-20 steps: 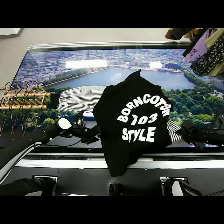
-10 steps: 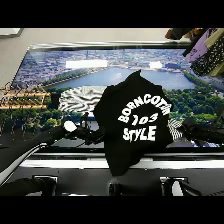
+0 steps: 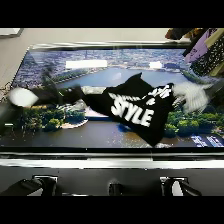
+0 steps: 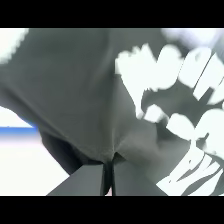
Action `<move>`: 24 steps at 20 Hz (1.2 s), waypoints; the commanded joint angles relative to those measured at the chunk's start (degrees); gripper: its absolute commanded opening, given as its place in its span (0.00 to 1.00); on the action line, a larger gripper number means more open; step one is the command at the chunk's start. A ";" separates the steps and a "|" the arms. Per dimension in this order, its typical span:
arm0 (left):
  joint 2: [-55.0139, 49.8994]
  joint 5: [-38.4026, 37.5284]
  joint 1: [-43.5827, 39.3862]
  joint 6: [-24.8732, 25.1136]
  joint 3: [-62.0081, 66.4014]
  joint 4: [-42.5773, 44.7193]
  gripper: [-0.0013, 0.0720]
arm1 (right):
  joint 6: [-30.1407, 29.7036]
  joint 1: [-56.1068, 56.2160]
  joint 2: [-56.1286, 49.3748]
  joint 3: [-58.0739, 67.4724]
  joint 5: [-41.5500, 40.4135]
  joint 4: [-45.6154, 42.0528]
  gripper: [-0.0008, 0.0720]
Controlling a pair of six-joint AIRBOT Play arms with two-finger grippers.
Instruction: Fold the clothes and pants, and hang the long-sleeved shirts on hangers.
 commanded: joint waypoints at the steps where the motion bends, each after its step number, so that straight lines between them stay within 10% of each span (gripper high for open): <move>1: 8.24 -0.68 2.56 -2.05 14.34 13.79 0.04 | 0.81 -0.04 0.07 16.13 0.74 -5.27 0.06; 14: 32.68 -5.86 2.75 -13.38 19.52 33.09 0.04 | 6.10 -0.04 15.89 32.30 -1.03 -29.79 0.06; 24: 1.55 -6.82 2.73 -13.14 14.56 25.46 0.04 | 16.79 -0.04 -18.58 32.20 26.56 -13.64 0.06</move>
